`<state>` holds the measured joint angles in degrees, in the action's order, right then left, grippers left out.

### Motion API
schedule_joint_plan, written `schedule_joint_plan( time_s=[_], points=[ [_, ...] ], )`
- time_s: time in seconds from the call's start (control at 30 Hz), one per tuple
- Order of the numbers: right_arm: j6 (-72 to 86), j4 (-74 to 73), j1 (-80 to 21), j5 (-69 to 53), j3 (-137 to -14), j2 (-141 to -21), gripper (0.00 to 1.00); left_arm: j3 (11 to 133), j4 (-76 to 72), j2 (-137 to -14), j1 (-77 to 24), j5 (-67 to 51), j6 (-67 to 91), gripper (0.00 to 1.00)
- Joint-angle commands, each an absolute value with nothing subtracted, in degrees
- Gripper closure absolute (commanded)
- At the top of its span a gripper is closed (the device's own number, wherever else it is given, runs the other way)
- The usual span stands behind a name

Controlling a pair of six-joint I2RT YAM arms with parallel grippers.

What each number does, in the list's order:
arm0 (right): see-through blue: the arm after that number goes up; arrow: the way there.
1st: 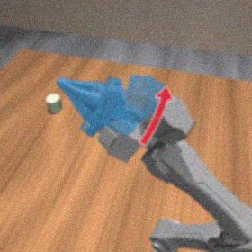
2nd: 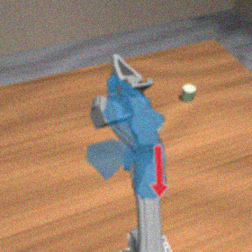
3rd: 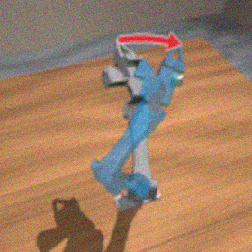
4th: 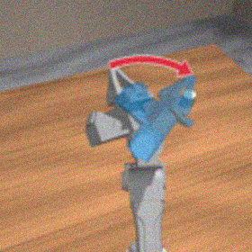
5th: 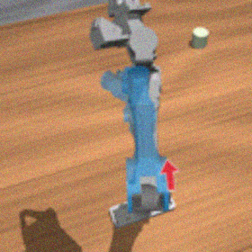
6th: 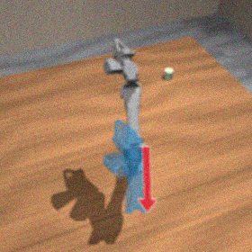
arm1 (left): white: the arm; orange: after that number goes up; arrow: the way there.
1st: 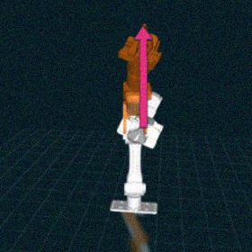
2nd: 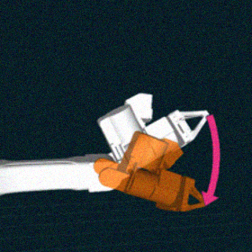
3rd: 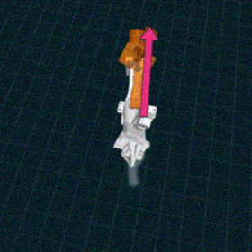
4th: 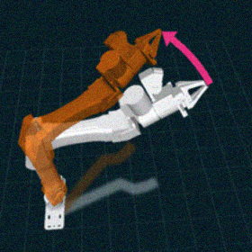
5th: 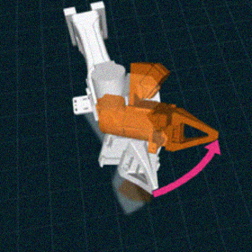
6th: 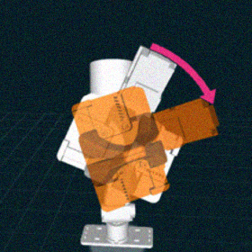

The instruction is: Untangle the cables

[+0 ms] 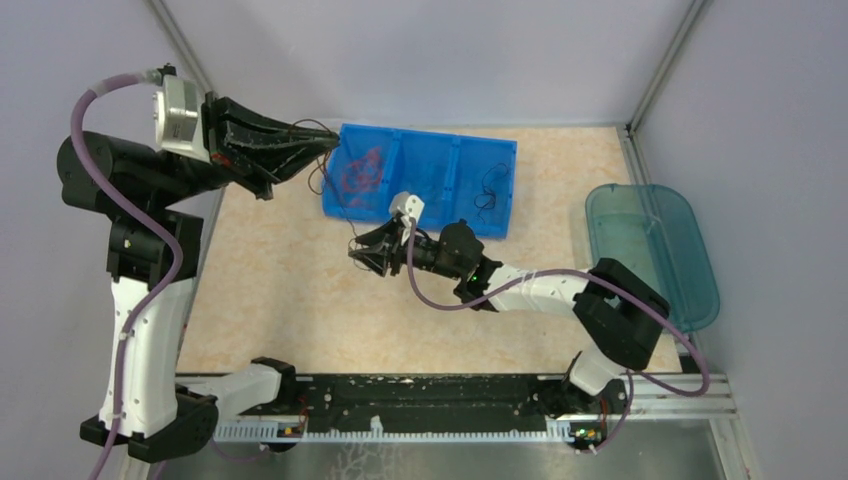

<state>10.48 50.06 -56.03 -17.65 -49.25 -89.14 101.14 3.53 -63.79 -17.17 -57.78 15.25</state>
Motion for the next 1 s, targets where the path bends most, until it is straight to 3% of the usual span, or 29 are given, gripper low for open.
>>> schedule_joint_plan(
  time_s=[0.0, 0.6, 0.97],
  points=[
    [11.03, 54.99, -57.19, -17.43, -49.26, -91.45, 0.62, 104.71, -0.16, -64.25, -17.4, -58.04, 19.86, 1.0],
    [15.3, 61.47, -58.34, -15.66, -39.58, -99.09, 0.63, 121.62, -0.92, -71.2, -17.4, -50.29, 14.24, 1.0],
    [18.25, 67.16, -58.55, -10.38, -34.18, -102.29, 0.76, 126.37, -7.9, -72.06, -17.31, -33.24, -1.99, 1.0]
  ],
)
